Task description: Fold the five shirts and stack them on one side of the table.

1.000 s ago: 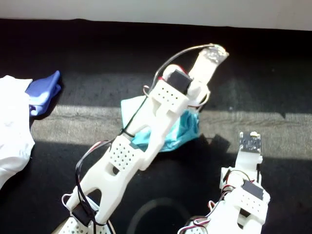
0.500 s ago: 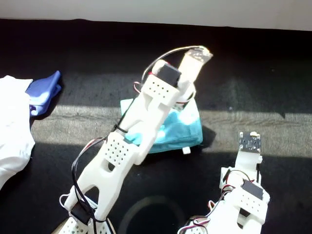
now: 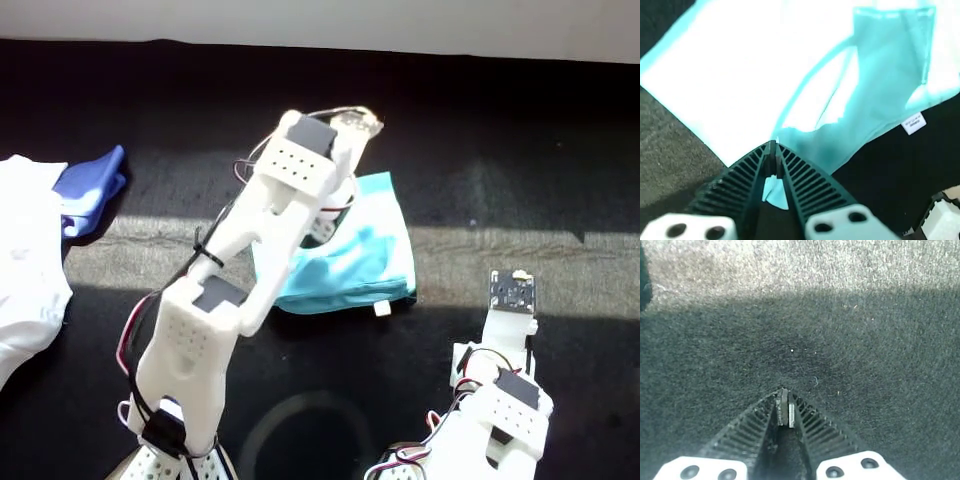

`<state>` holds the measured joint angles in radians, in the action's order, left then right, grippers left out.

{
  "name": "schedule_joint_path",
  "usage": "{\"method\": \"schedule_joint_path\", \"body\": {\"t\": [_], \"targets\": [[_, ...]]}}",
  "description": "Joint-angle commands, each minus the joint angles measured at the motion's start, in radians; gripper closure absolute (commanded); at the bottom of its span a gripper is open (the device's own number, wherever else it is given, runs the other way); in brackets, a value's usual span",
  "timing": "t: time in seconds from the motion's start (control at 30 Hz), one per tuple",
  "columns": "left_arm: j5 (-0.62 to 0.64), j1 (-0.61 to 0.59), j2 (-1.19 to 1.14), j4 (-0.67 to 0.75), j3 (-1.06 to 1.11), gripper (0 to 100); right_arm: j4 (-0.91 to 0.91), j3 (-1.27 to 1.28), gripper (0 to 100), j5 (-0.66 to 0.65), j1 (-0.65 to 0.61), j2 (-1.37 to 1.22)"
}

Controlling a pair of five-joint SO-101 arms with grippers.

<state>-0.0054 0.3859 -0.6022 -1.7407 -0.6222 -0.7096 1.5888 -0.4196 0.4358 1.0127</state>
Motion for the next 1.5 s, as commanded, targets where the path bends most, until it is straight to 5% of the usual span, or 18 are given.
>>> {"method": "schedule_joint_path", "body": {"t": [0.0, 0.27, 0.53, 0.87, 1.47], "targets": [[0.006, 0.001, 0.213, 0.107, 0.325, 99, 0.018, 0.025, 99.2, -0.003, 0.010, -0.001], [0.006, 0.114, 0.363, 0.425, 0.754, 99, 0.018, 0.025, 99.2, -0.003, 0.010, -0.001], [0.005, 0.168, 0.395, 0.463, 0.742, 99, 0.018, 0.025, 99.2, -0.003, 0.010, -0.001], [-0.002, -0.085, 0.513, 0.423, 0.605, 99, 0.018, 0.025, 99.2, -0.003, 0.010, -0.001], [0.006, -0.278, 0.268, 0.712, 0.674, 99, 0.018, 0.019, 99.2, -0.003, 0.012, 0.001]]}}
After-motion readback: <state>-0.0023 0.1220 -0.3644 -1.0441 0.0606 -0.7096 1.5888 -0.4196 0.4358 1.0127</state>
